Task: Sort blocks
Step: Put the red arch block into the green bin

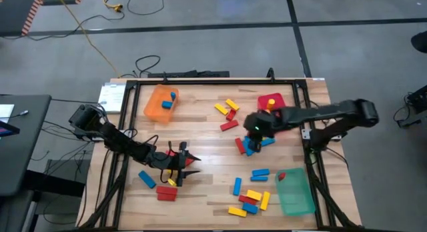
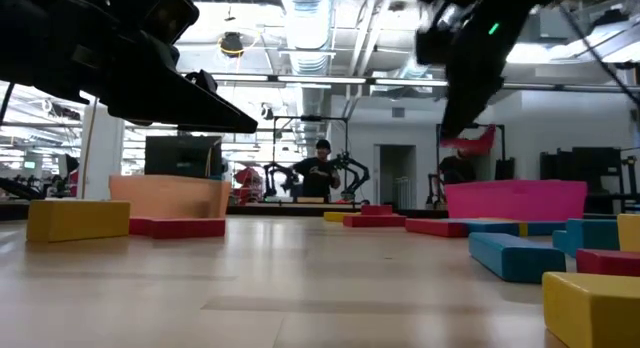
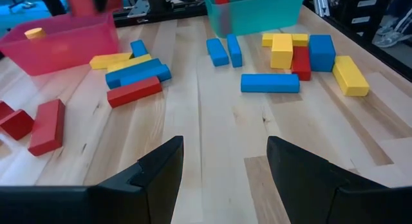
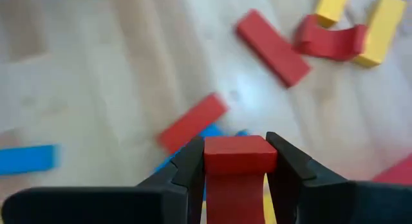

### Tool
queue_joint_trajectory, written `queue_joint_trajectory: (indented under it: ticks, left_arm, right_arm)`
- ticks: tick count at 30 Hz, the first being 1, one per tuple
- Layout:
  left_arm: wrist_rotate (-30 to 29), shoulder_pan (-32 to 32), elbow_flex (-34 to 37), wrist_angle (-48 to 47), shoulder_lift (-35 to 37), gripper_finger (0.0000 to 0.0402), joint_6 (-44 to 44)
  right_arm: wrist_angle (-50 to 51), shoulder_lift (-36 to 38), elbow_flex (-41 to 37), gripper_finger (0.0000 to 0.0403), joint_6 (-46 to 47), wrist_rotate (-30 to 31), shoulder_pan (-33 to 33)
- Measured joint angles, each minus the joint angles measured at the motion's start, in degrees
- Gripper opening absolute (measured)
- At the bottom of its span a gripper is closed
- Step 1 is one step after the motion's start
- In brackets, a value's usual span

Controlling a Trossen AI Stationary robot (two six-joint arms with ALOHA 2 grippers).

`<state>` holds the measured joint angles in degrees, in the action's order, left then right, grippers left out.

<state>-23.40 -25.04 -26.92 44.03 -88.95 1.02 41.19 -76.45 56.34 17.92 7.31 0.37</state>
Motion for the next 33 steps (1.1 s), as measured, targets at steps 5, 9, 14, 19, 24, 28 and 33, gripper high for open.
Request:
queue_joint_trajectory:
  ticks: [5,9,14,19,24,28,33]
  left_arm:
    - [0.0,0.0,0.0,0.0,0.0,0.022,0.2]
    - [0.1,0.0,0.0,0.0,0.0,0.022,0.6]
    - [0.2,0.0,0.0,0.0,0.0,0.022,1.4]
    - [0.2,0.0,0.0,0.0,0.0,0.022,1.8]
    - [0.2,0.0,0.0,0.0,0.0,0.022,2.7]
    - [0.2,0.0,0.0,0.0,0.0,0.022,2.8]
    - [0.2,0.0,0.0,0.0,0.0,0.022,2.7]
  right_arm:
    - [2.1,7.0,0.0,0.0133,7.3,0.0,9.7]
    - [3.2,9.8,0.0,0.0133,13.1,0.0,17.1]
    - [8.3,10.2,0.0,0.0133,20.1,-0.2,25.3]
    - [11.3,9.6,0.0,0.0133,27.3,-2.3,33.2]
    - [11.7,9.2,0.1,0.0133,36.8,-2.7,41.5]
    - [13.0,7.8,0.1,0.0134,45.4,-2.7,48.3]
    - [12.9,4.3,0.1,0.0134,53.3,-2.1,54.6]
